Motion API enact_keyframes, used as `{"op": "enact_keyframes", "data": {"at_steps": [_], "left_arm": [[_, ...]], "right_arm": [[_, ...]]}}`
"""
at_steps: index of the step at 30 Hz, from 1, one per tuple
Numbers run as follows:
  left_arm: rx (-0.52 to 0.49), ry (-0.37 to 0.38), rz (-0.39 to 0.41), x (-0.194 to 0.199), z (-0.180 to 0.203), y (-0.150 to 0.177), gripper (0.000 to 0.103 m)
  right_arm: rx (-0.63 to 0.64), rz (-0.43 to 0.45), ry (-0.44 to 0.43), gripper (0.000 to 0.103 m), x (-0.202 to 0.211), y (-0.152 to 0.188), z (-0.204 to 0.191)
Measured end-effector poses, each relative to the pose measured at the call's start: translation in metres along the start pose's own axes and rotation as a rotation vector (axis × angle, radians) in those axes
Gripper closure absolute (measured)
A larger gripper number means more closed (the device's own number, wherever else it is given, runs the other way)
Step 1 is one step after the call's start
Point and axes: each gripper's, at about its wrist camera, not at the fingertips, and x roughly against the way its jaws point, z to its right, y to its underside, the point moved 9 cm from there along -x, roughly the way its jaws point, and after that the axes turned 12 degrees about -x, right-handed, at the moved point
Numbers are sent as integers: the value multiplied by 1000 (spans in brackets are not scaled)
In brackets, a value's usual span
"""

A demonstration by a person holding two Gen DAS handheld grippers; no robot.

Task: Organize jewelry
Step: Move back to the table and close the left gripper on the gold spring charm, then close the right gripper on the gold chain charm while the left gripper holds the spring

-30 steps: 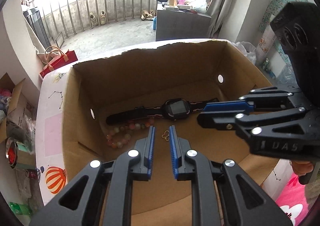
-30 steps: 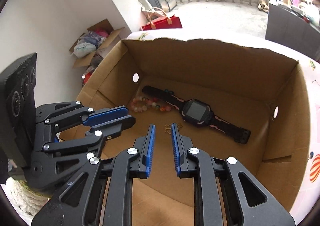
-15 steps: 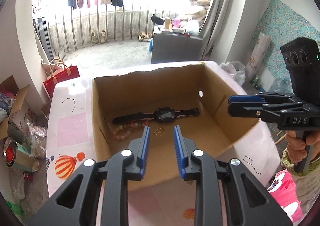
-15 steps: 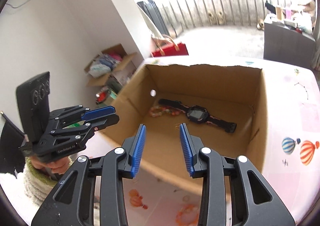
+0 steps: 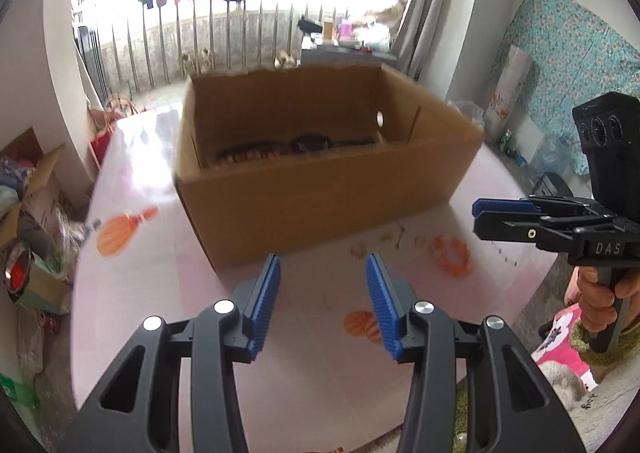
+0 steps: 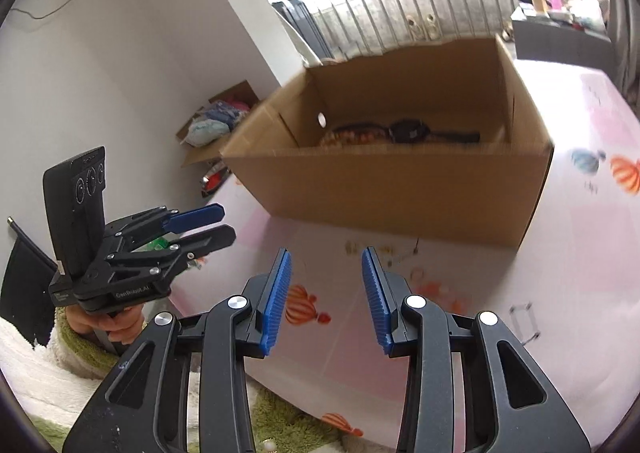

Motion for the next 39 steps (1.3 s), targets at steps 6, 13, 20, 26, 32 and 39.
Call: {"op": "enact_keyframes", "data": {"at_steps": [6,13,20,26,32,39], "left_arm": [[1,22,-57,-35,13,21,59],[-104,-44,-111,-61,21,30,73],[-130,-64,-136,-67,15,35,85],[-150,-27,-141,-70,13,35,86],[-175,-18,-134,-71,15,36,98],[-195,-38,-107,-68,18,38,99]], "right_arm": [[-15,-46,67,72,-35,25,7],[12,-72,85,73,-57,27,6],[21,-66,65,73,-60,26,3],[13,-72,58,73,-56,30,8],[-4,-73,57,73,-59,31,10],[-10,-63,67,73,-59,28,12]]}}
